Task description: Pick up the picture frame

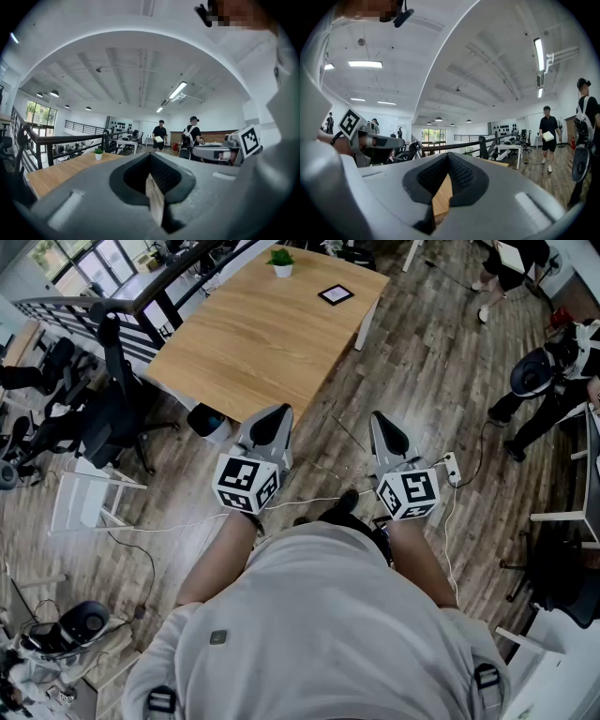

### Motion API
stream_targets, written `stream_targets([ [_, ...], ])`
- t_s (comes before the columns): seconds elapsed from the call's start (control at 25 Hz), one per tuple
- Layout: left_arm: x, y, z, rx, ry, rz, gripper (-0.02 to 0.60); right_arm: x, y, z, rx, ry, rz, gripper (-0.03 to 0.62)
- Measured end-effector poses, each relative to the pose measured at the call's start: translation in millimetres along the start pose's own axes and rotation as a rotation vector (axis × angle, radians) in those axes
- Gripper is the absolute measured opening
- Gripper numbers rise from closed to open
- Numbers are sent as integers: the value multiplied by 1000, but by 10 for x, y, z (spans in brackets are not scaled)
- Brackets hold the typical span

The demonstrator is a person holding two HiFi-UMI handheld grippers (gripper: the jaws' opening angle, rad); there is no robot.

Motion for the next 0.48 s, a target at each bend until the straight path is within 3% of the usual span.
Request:
stream_targets([
  [0.48,405,61,13,-4,9,10,3,240,-313,-18,6,3,22,9],
])
Point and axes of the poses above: the fingertips, and each gripper's own axes: x forward along the fingers, y to its left, z out of its top, the point moved 4 cm from there along -x, backward along the fingers, and after that the axes turned 10 degrees about z, right-handed, at the moved point
